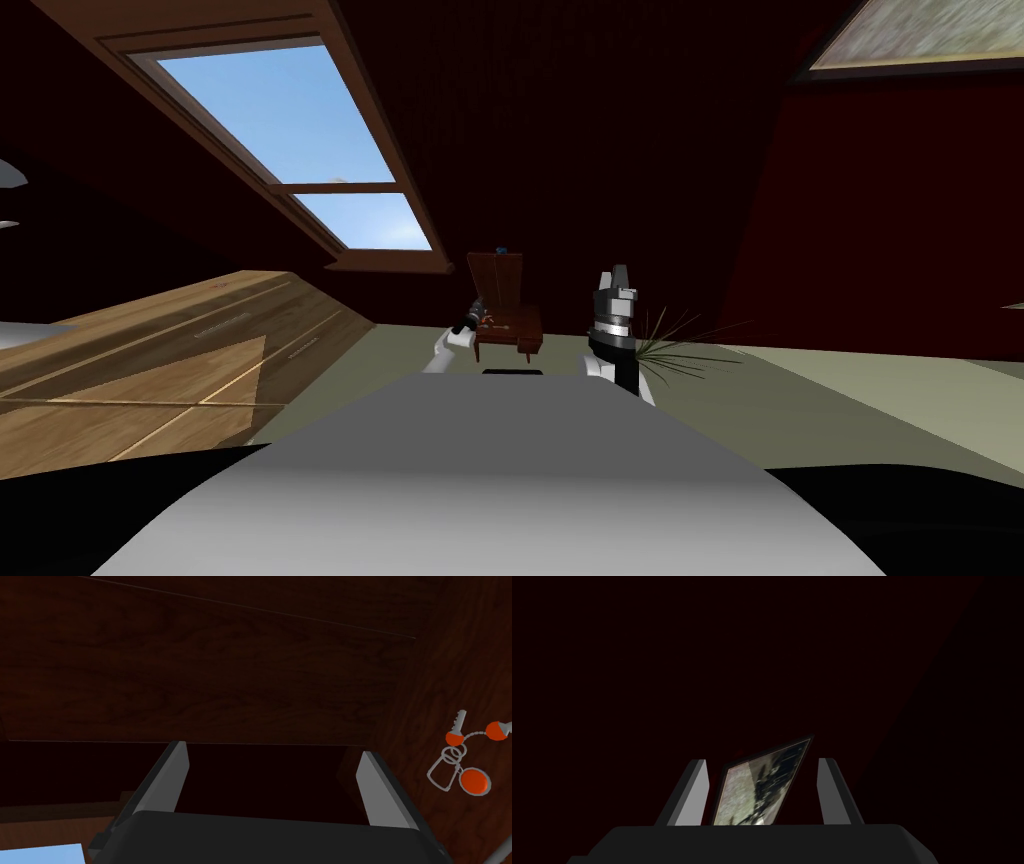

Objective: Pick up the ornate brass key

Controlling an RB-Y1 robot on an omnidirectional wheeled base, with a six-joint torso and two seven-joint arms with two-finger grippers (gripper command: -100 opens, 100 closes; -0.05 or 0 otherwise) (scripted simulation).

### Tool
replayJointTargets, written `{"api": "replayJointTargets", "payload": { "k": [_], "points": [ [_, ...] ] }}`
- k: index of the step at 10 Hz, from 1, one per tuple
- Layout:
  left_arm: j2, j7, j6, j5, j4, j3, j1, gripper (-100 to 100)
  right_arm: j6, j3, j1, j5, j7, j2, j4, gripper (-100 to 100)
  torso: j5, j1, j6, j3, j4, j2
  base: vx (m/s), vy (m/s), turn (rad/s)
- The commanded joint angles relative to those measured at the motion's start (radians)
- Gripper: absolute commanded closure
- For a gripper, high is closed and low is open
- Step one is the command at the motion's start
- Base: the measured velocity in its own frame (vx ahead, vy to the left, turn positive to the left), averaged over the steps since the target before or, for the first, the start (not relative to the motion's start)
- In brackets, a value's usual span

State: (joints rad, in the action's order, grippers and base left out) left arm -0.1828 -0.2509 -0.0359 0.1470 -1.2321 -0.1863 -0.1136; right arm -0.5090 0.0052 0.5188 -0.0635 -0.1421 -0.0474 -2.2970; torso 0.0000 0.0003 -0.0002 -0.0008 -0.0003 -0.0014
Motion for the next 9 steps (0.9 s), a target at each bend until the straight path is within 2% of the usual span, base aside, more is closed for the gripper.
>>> {"api": "replayJointTargets", "payload": {
  "k": [1, 2, 3, 4, 5, 6, 7, 8, 9],
  "points": [
    [0.002, -0.002, -0.013, 0.001, 0.05, -0.003, -0.017, -100, 0.0, 0.0, 0.0, 0.0, 0.0, 0.0, 0.0, 0, 0.0, 0.0, 0.0, 0.0, 0.0, 0.0, 0.023, 0.015, -0.041],
    [0.004, -0.006, -0.047, 0.004, 0.102, -0.007, -0.048, -100, 0.0, 0.0, 0.0, 0.0, 0.0, 0.0, 0.0, 0, 0.0, 0.0, 0.0, 0.0, 0.0, 0.0, 0.026, 0.014, -0.056],
    [0.004, -0.006, -0.047, 0.004, 0.128, -0.007, -0.048, -100, 0.0, 0.0, 0.0, 0.0, 0.0, 0.0, 0.0, 0, 0.0, 0.0, 0.0, 0.0, 0.0, -0.001, 0.024, 0.013, -0.03],
    [0.007, -0.009, -0.08, 0.006, 0.177, -0.01, -0.079, -100, 0.0, 0.0, 0.0, 0.0, 0.0, 0.0, 0.0, 0, 0.0, 0.0, 0.0, 0.0, 0.0, 0.0, 0.023, 0.02, -0.052],
    [0.007, -0.009, -0.08, 0.006, 0.193, -0.01, -0.079, -100, 0.0, 0.0, 0.0, 0.0, 0.0, 0.0, 0.0, 0, 0.0, 0.0, 0.0, 0.0, 0.0, 0.0, 0.021, 0.018, -0.029],
    [0.011, -0.013, -0.113, 0.008, 0.231, -0.013, -0.109, -100, 0.0, 0.0, 0.0, 0.0, 0.0, 0.0, 0.0, 0, 0.0, 0.0, 0.0, 0.0, 0.0, 0.0, 0.03, 0.015, -0.057],
    [0.011, -0.013, -0.113, 0.008, 0.256, -0.013, -0.109, -100, 0.0, 0.0, 0.0, 0.0, 0.0, 0.0, 0.0, 0, 0.0, 0.0, 0.0, 0.0, 0.0, -0.001, 0.029, 0.011, -0.033],
    [0.011, -0.013, -0.113, 0.008, 0.256, -0.013, -0.109, -100, 0.0, 0.0, 0.0, 0.0, 0.0, 0.0, 0.0, 0, 0.0, 0.0, -0.001, 0.0, 0.0, 0.0, 0.012, 0.005, 0.004],
    [0.016, -0.016, -0.145, 0.01, 0.292, -0.016, -0.138, -100, 0.0, 0.0, 0.0, 0.0, 0.0, 0.0, 0.0, 0, 0.0, 0.0, -0.001, 0.0, 0.0, 0.0, 0.014, 0.008, -0.058]
  ]
}}
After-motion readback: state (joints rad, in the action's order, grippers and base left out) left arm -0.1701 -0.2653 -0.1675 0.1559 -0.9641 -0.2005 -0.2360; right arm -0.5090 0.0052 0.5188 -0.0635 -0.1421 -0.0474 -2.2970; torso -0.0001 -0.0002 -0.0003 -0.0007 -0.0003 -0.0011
